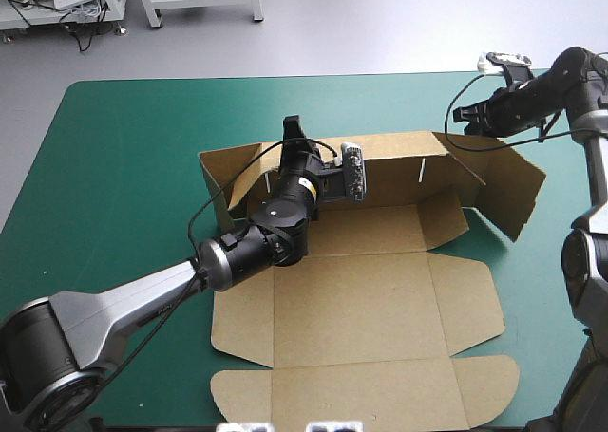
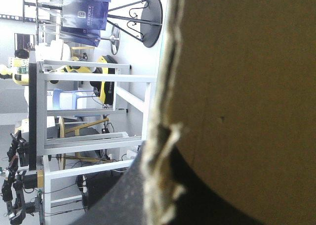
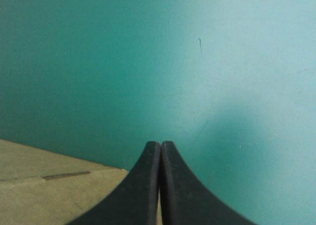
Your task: Fold the box
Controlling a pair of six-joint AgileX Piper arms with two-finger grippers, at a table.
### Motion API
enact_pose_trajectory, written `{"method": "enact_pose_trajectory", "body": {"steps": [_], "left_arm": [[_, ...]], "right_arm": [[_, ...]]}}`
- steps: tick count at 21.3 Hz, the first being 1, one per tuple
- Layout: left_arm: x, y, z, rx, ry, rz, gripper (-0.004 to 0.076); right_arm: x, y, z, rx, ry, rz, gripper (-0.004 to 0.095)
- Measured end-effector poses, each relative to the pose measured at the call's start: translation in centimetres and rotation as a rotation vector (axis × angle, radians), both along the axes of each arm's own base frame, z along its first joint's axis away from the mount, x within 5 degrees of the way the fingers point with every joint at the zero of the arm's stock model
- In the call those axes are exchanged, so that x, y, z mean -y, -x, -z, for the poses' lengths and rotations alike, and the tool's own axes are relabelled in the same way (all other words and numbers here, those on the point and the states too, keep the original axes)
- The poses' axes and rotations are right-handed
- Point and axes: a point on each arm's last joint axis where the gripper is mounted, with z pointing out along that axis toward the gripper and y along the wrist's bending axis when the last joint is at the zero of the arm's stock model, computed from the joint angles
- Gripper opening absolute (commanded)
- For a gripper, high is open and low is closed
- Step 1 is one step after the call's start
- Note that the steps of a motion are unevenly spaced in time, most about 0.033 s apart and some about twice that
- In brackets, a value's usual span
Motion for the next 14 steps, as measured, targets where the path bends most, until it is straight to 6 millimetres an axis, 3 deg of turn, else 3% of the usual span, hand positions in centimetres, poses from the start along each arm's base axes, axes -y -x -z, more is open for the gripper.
{"method": "enact_pose_trajectory", "body": {"steps": [3, 8, 11, 14], "left_arm": [[0.0, 0.0, 0.0, -0.001, 0.001, -0.001, -0.001], [0.0, 0.0, 0.0, -0.007, 0.026, -0.012, -0.001], [0.0, 0.0, 0.0, -0.011, 0.041, -0.022, -0.001], [0.0, 0.0, 0.1, -0.016, 0.044, -0.024, -0.001]], "right_arm": [[0.1, 1.0, 0.0, -0.009, 0.001, -0.01, -0.0017], [0.4, 5.0, -2.0, 0.015, 0.028, -0.027, -0.0018], [-0.1, 7.8, -1.0, -0.025, 0.035, -0.083, -0.0018], [-0.8, 8.8, -0.7, -0.021, -0.016, -0.123, -0.0018]]}}
